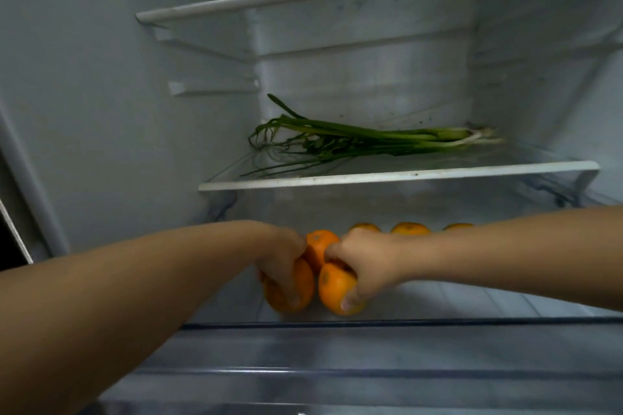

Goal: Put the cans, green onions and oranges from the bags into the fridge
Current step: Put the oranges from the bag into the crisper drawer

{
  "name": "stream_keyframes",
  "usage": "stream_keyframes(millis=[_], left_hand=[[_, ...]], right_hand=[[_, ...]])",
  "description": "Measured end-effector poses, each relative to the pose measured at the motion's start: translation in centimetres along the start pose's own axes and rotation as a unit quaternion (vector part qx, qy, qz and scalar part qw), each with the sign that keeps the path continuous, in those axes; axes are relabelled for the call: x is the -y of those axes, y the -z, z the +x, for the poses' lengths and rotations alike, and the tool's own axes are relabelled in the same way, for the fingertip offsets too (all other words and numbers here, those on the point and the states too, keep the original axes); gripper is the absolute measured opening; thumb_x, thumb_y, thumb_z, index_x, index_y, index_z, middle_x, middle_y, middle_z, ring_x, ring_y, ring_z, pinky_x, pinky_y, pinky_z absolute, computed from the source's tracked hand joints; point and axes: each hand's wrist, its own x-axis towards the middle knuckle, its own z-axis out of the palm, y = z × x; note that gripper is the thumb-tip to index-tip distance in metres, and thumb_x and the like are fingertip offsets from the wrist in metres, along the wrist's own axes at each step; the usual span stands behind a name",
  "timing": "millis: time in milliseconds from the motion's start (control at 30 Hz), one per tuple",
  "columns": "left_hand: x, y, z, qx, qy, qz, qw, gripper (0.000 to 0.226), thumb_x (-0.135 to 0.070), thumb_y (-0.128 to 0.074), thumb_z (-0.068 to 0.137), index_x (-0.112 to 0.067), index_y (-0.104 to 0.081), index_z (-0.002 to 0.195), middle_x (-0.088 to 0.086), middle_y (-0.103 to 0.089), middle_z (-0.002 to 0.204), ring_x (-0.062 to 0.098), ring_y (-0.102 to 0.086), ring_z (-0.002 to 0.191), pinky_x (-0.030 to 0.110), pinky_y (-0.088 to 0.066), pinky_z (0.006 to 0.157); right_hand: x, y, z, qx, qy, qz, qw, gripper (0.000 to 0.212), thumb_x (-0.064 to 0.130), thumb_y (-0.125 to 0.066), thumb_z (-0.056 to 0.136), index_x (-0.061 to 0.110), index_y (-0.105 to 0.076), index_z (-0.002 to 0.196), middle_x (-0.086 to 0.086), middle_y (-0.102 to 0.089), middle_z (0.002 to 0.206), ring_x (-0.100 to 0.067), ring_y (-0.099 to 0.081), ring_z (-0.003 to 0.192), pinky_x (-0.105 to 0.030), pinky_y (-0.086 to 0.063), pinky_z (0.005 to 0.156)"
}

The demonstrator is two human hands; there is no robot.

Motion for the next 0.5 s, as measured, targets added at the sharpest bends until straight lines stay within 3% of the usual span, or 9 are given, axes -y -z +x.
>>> stream_keyframes(millis=[100, 167, 233, 300, 400, 500], left_hand=[[0.0, 0.0, -0.1, -0.007, 0.001, 0.009, 1.000, 0.061, -0.028, -0.072, 0.081, -0.003, -0.045, 0.130, 0.004, -0.055, 0.093, 0.025, -0.059, 0.091, 0.037, -0.053, 0.085], [-0.4, 0.6, -0.6, -0.003, 0.013, 0.058, 0.998, 0.064, -0.039, -0.069, 0.081, -0.006, -0.048, 0.132, 0.010, -0.063, 0.112, 0.030, -0.062, 0.107, 0.038, -0.051, 0.095], [-0.9, 1.9, -1.7, -0.024, 0.027, 0.122, 0.992, 0.066, -0.049, -0.060, 0.085, -0.007, -0.048, 0.135, 0.013, -0.056, 0.132, 0.030, -0.056, 0.118, 0.035, -0.045, 0.099], [-1.4, 3.6, -3.5, -0.075, 0.030, 0.137, 0.987, 0.061, -0.047, -0.050, 0.091, -0.007, -0.045, 0.137, 0.012, -0.051, 0.137, 0.029, -0.051, 0.123, 0.036, -0.042, 0.101], [-2.4, 5.1, -7.0, -0.181, -0.006, 0.104, 0.978, 0.045, -0.036, -0.043, 0.096, -0.009, -0.050, 0.132, 0.011, -0.053, 0.134, 0.029, -0.053, 0.119, 0.040, -0.044, 0.103], [-4.6, 4.1, -10.9, -0.284, -0.048, 0.040, 0.957, 0.039, -0.032, -0.038, 0.099, -0.009, -0.054, 0.127, 0.012, -0.056, 0.130, 0.028, -0.052, 0.120, 0.033, -0.041, 0.100]], right_hand=[[-0.1, 0.9, -0.5, 0.042, -0.002, -0.006, 0.999, 0.055, 0.040, -0.067, 0.080, 0.007, -0.049, 0.121, -0.014, -0.058, 0.119, -0.029, -0.054, 0.106, -0.029, -0.039, 0.075], [-0.5, 2.6, -1.2, 0.068, -0.013, -0.018, 0.997, 0.057, 0.039, -0.061, 0.084, 0.009, -0.045, 0.130, -0.013, -0.056, 0.126, -0.028, -0.053, 0.111, -0.029, -0.042, 0.083], [-1.1, 5.0, -2.1, 0.109, -0.044, -0.019, 0.993, 0.056, 0.037, -0.058, 0.087, 0.010, -0.043, 0.134, -0.011, -0.055, 0.130, -0.027, -0.054, 0.116, -0.031, -0.044, 0.094], [-1.4, 7.3, -3.4, 0.128, -0.078, -0.001, 0.989, 0.046, 0.035, -0.056, 0.089, 0.007, -0.052, 0.125, -0.014, -0.060, 0.125, -0.030, -0.058, 0.111, -0.039, -0.049, 0.097], [-0.2, 9.6, -6.1, 0.069, -0.124, 0.061, 0.988, 0.034, 0.032, -0.052, 0.092, 0.005, -0.059, 0.112, -0.014, -0.066, 0.101, -0.026, -0.062, 0.085, -0.037, -0.054, 0.080], [2.5, 10.5, -9.6, -0.062, -0.146, 0.110, 0.981, 0.024, 0.029, -0.045, 0.095, 0.013, -0.059, 0.085, -0.003, -0.059, 0.076, -0.013, -0.057, 0.063, -0.027, -0.048, 0.063]])
